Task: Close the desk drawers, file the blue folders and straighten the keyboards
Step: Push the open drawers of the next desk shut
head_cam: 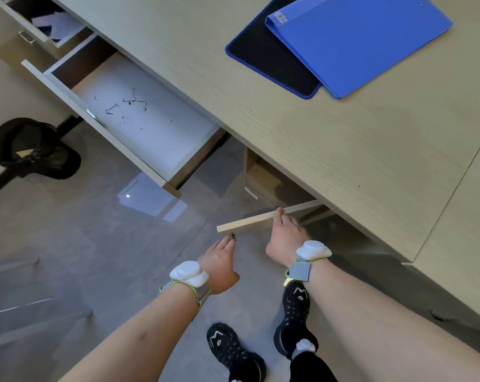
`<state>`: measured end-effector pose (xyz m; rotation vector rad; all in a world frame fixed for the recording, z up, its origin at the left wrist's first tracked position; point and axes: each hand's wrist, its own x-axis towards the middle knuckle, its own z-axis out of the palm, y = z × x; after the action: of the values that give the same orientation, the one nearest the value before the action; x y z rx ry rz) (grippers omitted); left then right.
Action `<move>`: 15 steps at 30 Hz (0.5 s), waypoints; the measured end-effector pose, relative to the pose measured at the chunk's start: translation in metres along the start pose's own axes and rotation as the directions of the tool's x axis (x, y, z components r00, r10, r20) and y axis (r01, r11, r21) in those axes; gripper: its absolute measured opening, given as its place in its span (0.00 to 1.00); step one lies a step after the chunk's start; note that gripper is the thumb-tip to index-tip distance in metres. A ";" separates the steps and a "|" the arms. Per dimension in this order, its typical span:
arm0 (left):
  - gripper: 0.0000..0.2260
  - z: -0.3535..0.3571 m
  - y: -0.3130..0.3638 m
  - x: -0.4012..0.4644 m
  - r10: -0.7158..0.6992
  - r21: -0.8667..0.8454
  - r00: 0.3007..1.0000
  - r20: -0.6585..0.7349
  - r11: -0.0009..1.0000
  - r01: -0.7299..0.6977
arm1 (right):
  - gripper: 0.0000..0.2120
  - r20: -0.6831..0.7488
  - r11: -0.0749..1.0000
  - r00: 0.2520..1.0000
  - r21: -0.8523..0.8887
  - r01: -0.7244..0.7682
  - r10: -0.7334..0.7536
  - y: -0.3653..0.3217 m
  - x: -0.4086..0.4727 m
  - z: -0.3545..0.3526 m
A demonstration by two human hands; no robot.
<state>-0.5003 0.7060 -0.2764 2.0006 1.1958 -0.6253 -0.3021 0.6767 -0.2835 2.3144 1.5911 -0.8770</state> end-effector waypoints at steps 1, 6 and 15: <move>0.31 -0.002 0.000 0.000 -0.021 0.008 0.999 0.026 1.000 0.021 | 0.42 -0.009 1.000 1.000 -0.017 0.011 -0.011 0.000 0.002 -0.001; 0.25 -0.001 -0.002 0.000 -0.068 0.016 0.997 0.035 0.998 0.067 | 0.44 -0.033 0.995 0.999 -0.091 0.030 -0.033 -0.001 0.014 -0.007; 0.25 -0.004 -0.004 0.000 -0.063 0.039 0.998 -0.016 0.997 0.063 | 0.49 -0.024 0.993 1.000 -0.114 0.010 -0.013 -0.004 0.037 -0.020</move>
<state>-0.5032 0.7104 -0.2753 2.0099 1.2685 -0.6720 -0.2897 0.7164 -0.2878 2.2487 1.6213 -0.7420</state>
